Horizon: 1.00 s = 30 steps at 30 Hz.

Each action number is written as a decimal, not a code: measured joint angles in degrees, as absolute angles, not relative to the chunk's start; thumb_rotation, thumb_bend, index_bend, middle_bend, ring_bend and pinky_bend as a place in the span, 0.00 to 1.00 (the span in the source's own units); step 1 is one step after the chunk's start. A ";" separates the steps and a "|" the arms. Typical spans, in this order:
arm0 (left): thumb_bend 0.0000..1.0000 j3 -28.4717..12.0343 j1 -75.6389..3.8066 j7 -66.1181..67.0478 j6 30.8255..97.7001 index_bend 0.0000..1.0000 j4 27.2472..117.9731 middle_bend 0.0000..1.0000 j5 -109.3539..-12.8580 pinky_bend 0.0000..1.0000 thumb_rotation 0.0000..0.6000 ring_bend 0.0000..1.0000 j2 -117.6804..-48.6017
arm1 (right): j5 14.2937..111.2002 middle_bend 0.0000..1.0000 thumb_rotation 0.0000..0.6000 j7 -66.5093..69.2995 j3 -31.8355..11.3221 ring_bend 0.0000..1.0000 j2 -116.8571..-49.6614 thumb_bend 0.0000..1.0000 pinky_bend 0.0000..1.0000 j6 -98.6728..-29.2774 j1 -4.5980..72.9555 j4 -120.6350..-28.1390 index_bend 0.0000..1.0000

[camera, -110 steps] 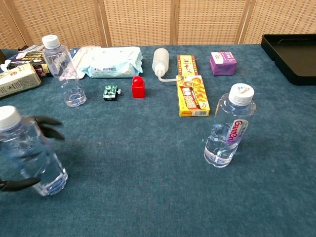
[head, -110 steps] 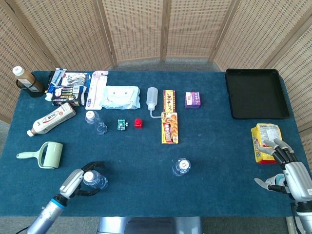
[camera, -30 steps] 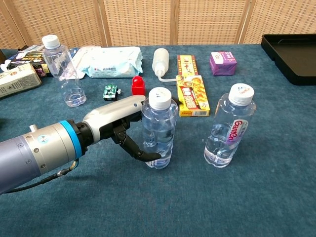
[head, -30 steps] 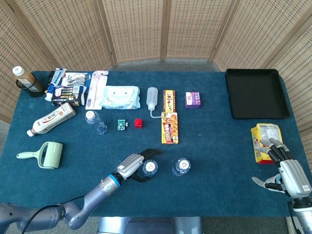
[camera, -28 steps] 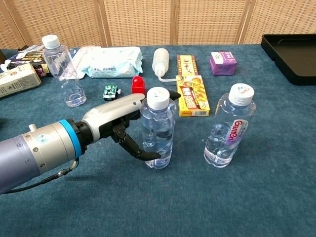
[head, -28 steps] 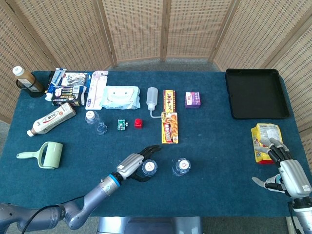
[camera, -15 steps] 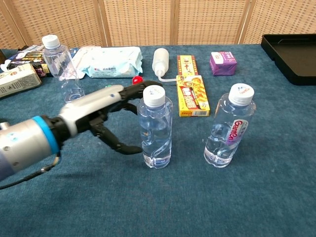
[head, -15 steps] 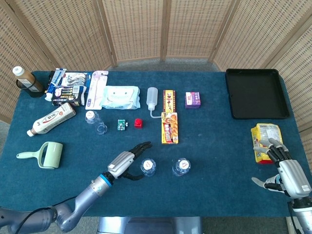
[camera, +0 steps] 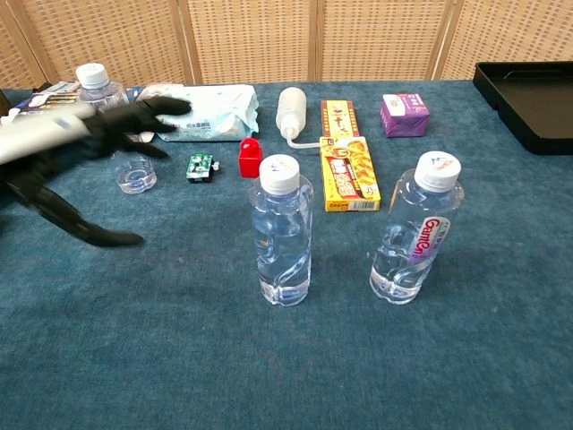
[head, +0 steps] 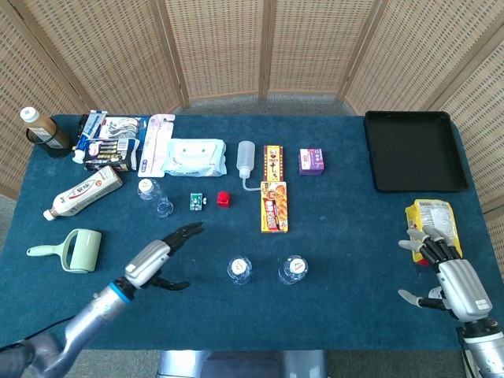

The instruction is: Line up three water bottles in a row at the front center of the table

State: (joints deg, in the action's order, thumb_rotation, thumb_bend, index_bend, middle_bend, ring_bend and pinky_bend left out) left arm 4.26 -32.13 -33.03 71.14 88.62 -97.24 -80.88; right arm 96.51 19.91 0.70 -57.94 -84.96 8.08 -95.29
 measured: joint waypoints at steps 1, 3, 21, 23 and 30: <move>0.17 4.40 -31.93 -33.40 72.11 0.00 89.05 0.00 -97.79 0.07 1.00 0.00 -79.77 | 96.54 0.14 1.00 19.71 0.75 0.05 -58.00 0.00 0.00 -84.77 8.15 -95.42 0.24; 0.16 4.46 -31.37 -33.74 74.38 0.00 90.04 0.00 -98.71 0.02 1.00 0.00 -77.30 | 96.56 0.14 1.00 19.16 0.88 0.05 -58.13 0.00 0.00 -84.33 8.29 -95.59 0.24; 0.11 -0.44 -25.88 -41.98 82.74 0.00 90.28 0.00 -89.26 0.00 1.00 0.00 -65.62 | 96.68 0.14 1.00 18.31 1.49 0.05 -58.31 0.00 0.00 -82.76 9.00 -96.35 0.24; 0.11 -1.09 -26.19 -44.36 79.55 0.00 87.78 0.00 -86.90 0.00 1.00 0.00 -66.31 | 96.79 0.14 1.00 18.21 1.56 0.05 -58.34 0.00 0.00 -82.57 9.12 -96.42 0.24; 0.11 -3.32 -29.01 -52.92 67.39 0.00 75.03 0.00 -81.60 0.00 1.00 0.00 -73.60 | 96.80 0.14 1.00 17.28 1.76 0.05 -58.50 0.00 0.00 -81.69 9.52 -96.97 0.24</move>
State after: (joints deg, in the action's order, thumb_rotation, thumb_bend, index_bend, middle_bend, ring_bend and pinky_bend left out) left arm -3.32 -29.01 -52.92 67.39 75.03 -81.60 -73.60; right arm 96.80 17.28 1.76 -58.50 -81.69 9.52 -96.97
